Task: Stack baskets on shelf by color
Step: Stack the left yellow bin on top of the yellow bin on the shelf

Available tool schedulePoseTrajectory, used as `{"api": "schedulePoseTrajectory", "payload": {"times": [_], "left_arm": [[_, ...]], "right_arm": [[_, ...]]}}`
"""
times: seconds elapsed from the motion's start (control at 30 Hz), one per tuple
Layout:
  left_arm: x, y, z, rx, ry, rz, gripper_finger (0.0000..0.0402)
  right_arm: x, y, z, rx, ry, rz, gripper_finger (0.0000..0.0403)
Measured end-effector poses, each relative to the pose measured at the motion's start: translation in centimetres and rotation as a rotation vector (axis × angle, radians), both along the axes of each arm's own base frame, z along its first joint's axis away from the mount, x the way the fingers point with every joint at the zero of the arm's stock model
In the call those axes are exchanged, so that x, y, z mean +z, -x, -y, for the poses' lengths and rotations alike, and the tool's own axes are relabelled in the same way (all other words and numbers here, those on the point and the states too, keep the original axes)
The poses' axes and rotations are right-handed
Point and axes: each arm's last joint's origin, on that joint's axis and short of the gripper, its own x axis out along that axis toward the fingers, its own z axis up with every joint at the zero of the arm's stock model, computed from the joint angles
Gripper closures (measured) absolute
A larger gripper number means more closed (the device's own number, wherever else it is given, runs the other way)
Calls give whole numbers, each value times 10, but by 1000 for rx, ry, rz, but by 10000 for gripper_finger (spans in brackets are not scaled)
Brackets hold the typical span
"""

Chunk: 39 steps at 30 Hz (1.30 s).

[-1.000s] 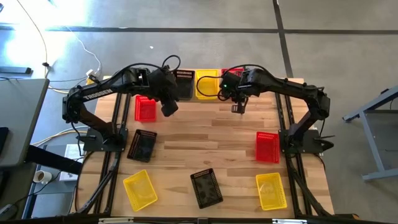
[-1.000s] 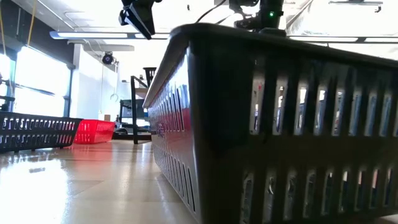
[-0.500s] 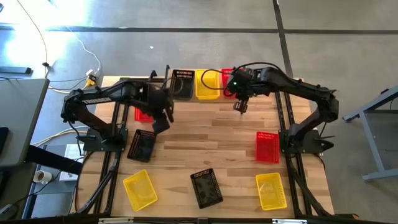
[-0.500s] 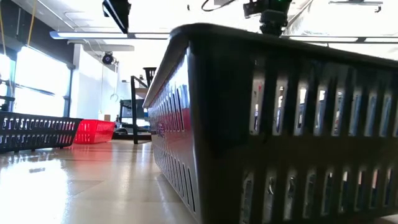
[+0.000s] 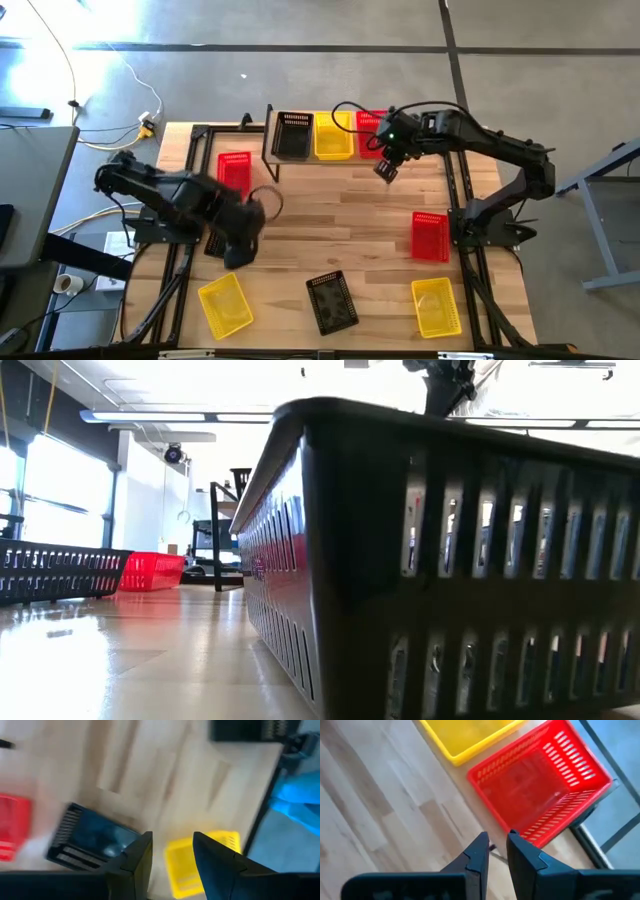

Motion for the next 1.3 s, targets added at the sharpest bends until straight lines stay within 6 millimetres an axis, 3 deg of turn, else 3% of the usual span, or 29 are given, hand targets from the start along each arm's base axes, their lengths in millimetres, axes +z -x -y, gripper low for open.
{"api": "schedulePoseTrajectory", "payload": {"times": [0.47, 0.97, 1.3], "left_arm": [[-10, 22, 99, 78, 69, 86, 230], [-78, 15, 182, -1, -40, -39, 229], [-108, 14, 215, -52, -43, -44, 229]], "right_arm": [[-1, -10, -48, 38, -65, 56, 347], [-1, -12, -80, 74, -108, 84, 347], [0, -13, -95, 108, -123, 109, 347]]}}
